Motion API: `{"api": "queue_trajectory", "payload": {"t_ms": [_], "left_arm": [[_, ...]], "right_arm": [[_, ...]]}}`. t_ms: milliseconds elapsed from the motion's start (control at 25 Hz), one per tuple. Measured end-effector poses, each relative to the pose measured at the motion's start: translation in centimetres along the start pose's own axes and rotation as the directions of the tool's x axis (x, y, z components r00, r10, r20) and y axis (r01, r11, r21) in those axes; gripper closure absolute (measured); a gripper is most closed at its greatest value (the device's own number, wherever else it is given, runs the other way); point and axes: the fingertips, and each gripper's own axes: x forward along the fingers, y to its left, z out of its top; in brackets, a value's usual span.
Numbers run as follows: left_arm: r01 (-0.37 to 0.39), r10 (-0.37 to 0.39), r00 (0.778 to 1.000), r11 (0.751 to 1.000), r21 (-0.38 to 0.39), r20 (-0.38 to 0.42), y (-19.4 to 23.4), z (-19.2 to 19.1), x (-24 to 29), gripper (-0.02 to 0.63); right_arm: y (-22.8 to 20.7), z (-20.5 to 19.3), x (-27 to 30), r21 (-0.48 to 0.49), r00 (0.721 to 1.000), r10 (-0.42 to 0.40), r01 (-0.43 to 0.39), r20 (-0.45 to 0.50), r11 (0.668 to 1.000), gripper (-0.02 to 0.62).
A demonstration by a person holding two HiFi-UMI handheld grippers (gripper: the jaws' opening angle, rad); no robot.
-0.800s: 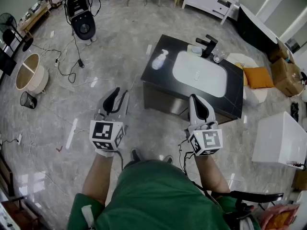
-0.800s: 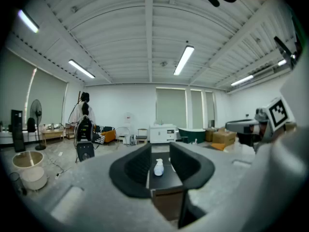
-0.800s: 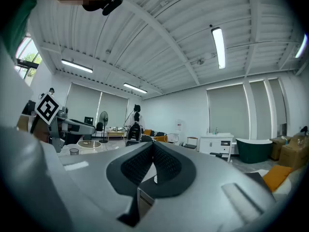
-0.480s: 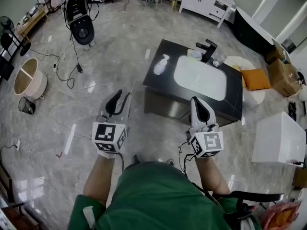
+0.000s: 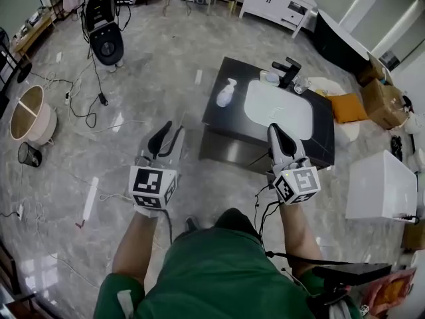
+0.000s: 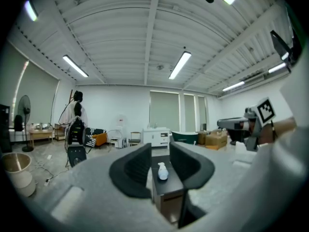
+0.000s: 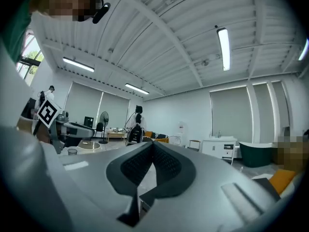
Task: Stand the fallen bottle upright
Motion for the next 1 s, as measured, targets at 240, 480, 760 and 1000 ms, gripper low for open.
{"api": "queue_trajectory", "payload": {"t_ms": [240, 480, 760, 1000], "left_arm": [[0.026, -0.027, 0.999, 1.0, -0.013, -0.019, 2.2, -0.6, 3.0, 0.491], [0.026, -0.028, 0.998, 0.999, -0.03, -0.064, 4.7, -2.0, 8.6, 0.49], [0.023, -0.025, 0.992, 1.0, -0.019, -0.127, 7.2, -2.4, 17.7, 0.48], [0.028, -0.032, 0.986, 0.999, -0.027, -0.165, 8.1, -3.1, 25.2, 0.468]], "right_arm": [[-2.1, -1.5, 4.7, 0.027, 0.997, -0.066, 0.067, -0.047, 0.997, 0.603], [-5.8, -4.5, 10.0, 0.127, 0.994, -0.07, 0.08, -0.084, 0.989, 0.603], [-11.8, -9.1, 17.3, 0.286, 0.986, -0.023, 0.07, -0.164, 0.956, 0.554], [-16.5, -12.6, 22.6, 0.392, 0.978, 0.029, 0.056, -0.207, 0.918, 0.541]]}}
